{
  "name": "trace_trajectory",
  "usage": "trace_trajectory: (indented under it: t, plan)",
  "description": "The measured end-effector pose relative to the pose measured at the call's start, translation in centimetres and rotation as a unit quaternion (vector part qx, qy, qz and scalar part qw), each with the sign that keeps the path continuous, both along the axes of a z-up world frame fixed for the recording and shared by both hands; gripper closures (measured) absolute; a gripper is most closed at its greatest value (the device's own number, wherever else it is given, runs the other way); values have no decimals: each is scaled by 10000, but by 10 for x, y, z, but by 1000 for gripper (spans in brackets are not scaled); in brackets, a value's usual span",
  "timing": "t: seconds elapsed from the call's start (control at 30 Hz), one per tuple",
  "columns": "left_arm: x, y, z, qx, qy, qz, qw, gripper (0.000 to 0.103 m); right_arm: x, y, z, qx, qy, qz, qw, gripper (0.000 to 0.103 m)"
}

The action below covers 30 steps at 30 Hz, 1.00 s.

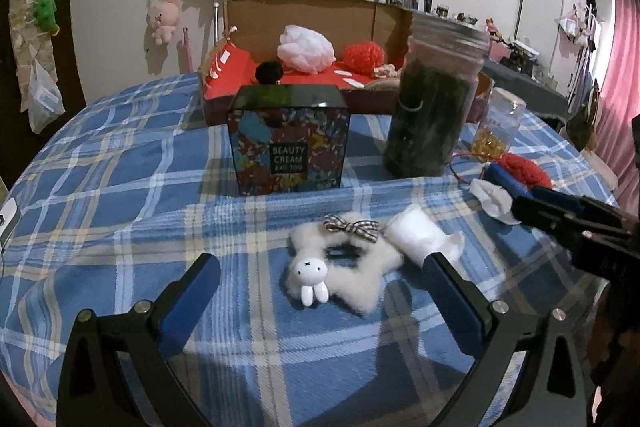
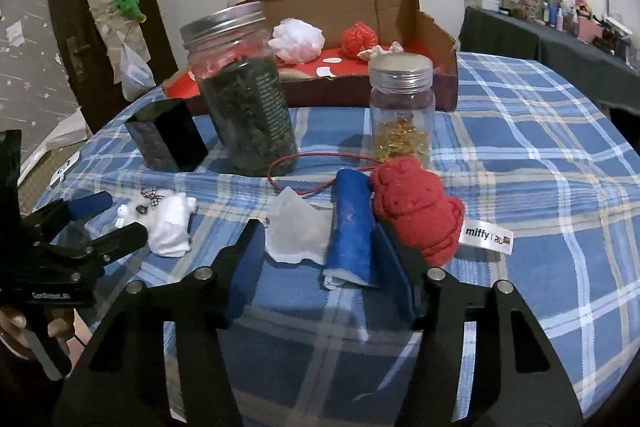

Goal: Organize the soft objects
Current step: 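Withdraw both tools from the box toward the items on the table, then grasp the white fluffy bunny clip with left tool while right tool grasps blue foam tube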

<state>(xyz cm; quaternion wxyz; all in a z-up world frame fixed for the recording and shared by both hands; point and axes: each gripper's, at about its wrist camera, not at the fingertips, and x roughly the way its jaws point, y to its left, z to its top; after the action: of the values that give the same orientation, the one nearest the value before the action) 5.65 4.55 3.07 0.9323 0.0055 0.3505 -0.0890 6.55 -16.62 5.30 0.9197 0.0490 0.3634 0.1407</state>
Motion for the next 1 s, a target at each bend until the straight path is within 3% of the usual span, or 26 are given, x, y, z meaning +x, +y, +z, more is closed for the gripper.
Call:
trace_trajectory:
  t: [0.13, 0.37, 0.47, 0.5, 0.53, 1.0]
  plan:
    - [7, -1, -4, 128, 125, -9, 9998, 0, 4, -5, -1, -64, 106, -115, 9999, 60]
    - [13, -4, -6, 301, 245, -72, 9992, 4, 8, -20, -9, 110, 292, -304, 9990, 60]
    - [16, -6, -6, 296, 271, -164, 9991, 19, 10, -22, -9, 260, 298, -286, 9988, 64]
    - [17, -7, -6, 270, 285, -221, 9990, 32, 10, -23, -9, 317, 285, -271, 9987, 78]
    - [18, -8, -6, 257, 288, -259, 9989, 42, 9, -25, -10, 414, 290, -241, 9984, 80]
    - [7, -11, 17, -19, -178, -581, 9981, 43, -3, -15, 10, 502, -49, 38, 9987, 81]
